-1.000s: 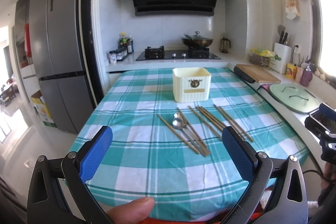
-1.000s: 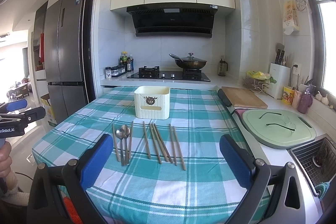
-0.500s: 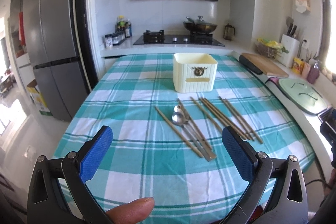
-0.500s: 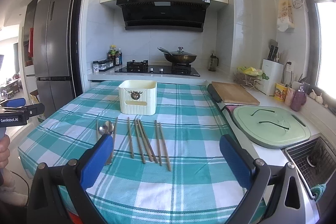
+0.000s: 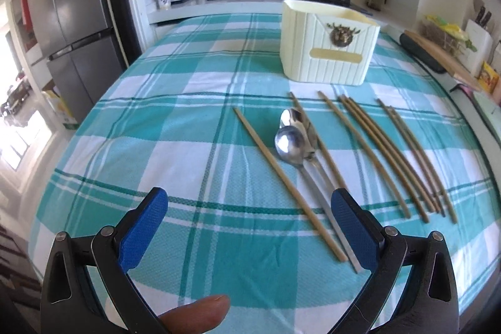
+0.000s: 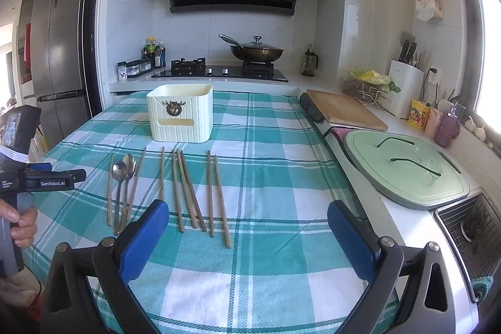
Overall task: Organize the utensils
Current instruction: 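Move the right gripper over one wooden chopstick while the left gripper nears the steel spoons, then close the right gripper on the single wooden chopstick, then carry the chopstick into the cream box and open the right gripper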
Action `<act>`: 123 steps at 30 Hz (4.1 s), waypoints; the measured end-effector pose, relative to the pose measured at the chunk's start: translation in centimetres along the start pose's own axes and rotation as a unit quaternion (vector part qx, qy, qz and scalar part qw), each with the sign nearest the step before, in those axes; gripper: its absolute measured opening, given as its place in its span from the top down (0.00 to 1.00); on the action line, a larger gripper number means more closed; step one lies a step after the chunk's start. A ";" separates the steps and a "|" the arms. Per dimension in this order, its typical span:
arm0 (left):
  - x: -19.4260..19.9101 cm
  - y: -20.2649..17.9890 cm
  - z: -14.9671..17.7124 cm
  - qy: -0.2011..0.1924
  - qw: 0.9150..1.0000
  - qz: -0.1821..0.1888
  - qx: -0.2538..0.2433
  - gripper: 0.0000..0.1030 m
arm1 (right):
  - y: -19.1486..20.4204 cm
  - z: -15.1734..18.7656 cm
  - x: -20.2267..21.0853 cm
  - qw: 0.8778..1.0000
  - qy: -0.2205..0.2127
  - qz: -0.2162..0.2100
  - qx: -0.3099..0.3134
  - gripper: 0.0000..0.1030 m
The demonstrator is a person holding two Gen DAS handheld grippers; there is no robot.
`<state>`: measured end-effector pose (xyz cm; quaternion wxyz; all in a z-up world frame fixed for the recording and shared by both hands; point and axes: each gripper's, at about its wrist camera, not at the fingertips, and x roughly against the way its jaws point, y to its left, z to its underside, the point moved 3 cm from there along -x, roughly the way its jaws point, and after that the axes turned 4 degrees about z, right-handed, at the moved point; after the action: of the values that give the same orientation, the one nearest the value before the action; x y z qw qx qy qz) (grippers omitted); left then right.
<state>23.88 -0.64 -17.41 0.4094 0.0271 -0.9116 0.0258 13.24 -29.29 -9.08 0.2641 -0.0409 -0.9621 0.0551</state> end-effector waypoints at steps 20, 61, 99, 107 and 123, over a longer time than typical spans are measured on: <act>-7.1 -0.2 0.8 0.066 0.997 -0.027 0.002 0.00 | 0.2 -0.6 -15.6 0.988 0.135 -0.034 0.064 0.01; -7.1 6.7 -0.2 0.136 0.985 0.055 -0.089 0.44 | -0.8 3.1 -19.9 0.951 0.297 -0.051 0.077 0.82; 2.3 6.7 -11.5 -0.018 0.979 0.178 -0.094 0.96 | 1.0 -11.9 -17.4 0.973 0.162 -0.163 0.010 0.93; 6.4 6.5 -12.2 -0.059 0.975 0.195 -0.091 0.96 | 0.5 -14.2 -11.2 0.980 0.094 -0.175 0.002 0.93; 10.5 3.5 -25.9 -0.154 0.960 0.228 -0.045 0.96 | 5.0 -27.0 -12.8 0.980 -0.027 -0.196 0.015 0.93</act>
<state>36.00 4.37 7.52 0.2485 -0.1959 -0.9458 0.0733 38.31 -23.41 6.85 0.2442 0.1541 -0.9572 0.0175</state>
